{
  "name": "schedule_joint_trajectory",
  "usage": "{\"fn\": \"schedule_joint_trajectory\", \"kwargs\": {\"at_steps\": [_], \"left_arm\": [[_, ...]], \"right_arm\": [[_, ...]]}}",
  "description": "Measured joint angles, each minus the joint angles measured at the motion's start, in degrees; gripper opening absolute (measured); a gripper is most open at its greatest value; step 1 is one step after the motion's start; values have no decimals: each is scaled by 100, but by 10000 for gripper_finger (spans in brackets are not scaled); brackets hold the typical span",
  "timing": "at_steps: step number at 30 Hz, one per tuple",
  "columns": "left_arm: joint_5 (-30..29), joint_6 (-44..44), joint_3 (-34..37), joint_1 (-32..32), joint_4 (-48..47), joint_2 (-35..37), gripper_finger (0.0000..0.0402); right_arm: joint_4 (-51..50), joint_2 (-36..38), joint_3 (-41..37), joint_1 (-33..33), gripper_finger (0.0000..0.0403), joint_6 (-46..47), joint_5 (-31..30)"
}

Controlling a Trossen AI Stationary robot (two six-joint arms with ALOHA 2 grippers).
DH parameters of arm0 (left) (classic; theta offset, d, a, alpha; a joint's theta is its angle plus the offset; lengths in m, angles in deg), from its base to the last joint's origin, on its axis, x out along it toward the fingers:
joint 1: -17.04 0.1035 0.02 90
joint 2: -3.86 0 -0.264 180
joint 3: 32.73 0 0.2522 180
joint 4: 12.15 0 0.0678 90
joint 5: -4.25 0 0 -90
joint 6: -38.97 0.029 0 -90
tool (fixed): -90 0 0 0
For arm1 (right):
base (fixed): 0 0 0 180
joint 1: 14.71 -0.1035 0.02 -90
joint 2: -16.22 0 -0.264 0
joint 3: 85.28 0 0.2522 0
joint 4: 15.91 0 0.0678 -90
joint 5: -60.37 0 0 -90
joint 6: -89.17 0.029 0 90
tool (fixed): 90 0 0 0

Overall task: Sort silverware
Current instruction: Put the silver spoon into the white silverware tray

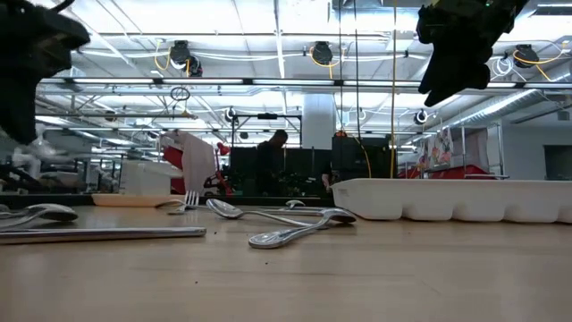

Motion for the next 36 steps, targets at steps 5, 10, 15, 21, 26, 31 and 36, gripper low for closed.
{"fn": "schedule_joint_trajectory", "kwargs": {"at_steps": [5, 10, 15, 21, 26, 31, 36], "left_arm": [[-122, 850, -309, 217, -282, 42, 0], [-203, 2504, -708, 768, -391, 44, 0], [-316, 4558, -1153, 1647, -295, 44, 0], [-269, 7393, -1605, 2853, 807, 42, 0], [364, 9231, -1914, 3902, 1751, -61, 0], [1061, 10658, -2335, 4717, 1898, -508, 0], [1570, 11970, -2866, 5177, 1872, -1193, 0]], "right_arm": [[2, 0, 0, 2, 201, -3, -140], [2, 0, 0, 6, 201, -41, -267], [0, 0, 0, 13, 201, -50, -294], [-231, 0, 2, 13, 201, 246, -770], [-659, 0, 2, 13, 201, 456, -832], [-661, 2, 2, 13, 201, 225, -713], [-689, 4, 2, 15, 201, 0, -716]]}}
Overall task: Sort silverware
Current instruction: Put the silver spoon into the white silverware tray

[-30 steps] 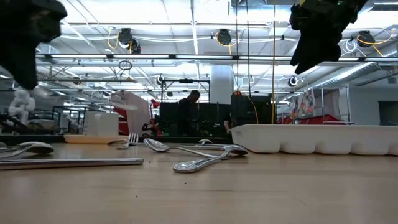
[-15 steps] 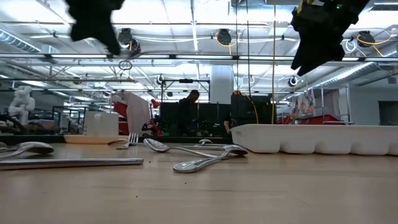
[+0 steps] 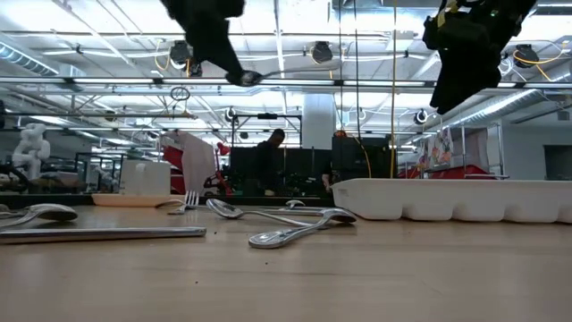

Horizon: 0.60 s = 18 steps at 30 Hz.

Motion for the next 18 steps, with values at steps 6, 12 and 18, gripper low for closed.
{"fn": "schedule_joint_trajectory", "kwargs": {"at_steps": [6, 12, 18], "left_arm": [[129, 1500, -968, 238, 22, -992, 0], [492, 2574, -2173, 450, 21, -2002, 0], [853, 3554, -3232, 573, 6, -2922, 0]], "right_arm": [[-755, 10, 0, 2, 201, 319, -302], [-1881, 215, 0, 2, 201, 887, -194], [-3063, 567, 0, -86, 201, 1659, 833]]}}
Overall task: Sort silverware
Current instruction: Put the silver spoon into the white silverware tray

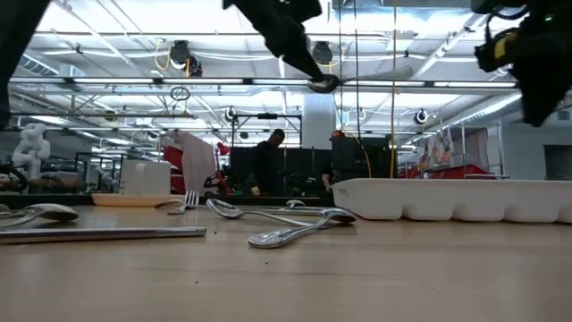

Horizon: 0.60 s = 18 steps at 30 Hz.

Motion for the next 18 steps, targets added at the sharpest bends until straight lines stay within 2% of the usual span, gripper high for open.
{"fn": "schedule_joint_trajectory", "kwargs": {"at_steps": [5, 9, 18], "left_arm": [[202, 856, -743, 56, -12, -723, 0], [231, 1538, -1283, 62, 5, -1294, 0], [312, 2477, -2313, 53, 171, -2460, 0]], "right_arm": [[-210, 319, 0, -250, 201, 158, 730], [-206, 478, 0, -456, 201, 337, 720], [-179, 532, 0, -644, 201, 447, 700]]}}
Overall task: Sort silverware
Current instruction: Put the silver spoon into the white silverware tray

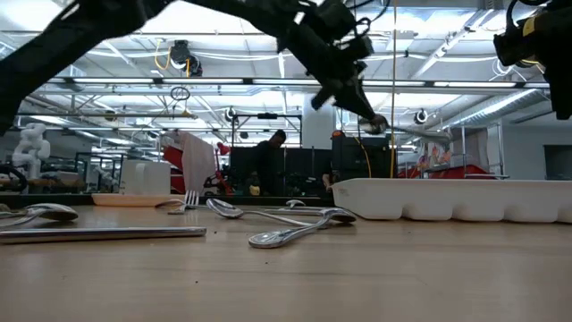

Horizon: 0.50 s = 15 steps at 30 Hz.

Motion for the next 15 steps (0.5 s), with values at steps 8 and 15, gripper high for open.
{"fn": "schedule_joint_trajectory", "kwargs": {"at_steps": [8, 15], "left_arm": [[-5, 868, -356, -101, 215, -681, 0], [-31, 1755, -358, -276, 328, -910, 0]], "right_arm": [[200, -2, 0, 0, 201, 0, -17], [403, -4, 0, 0, 201, -94, -75]]}}
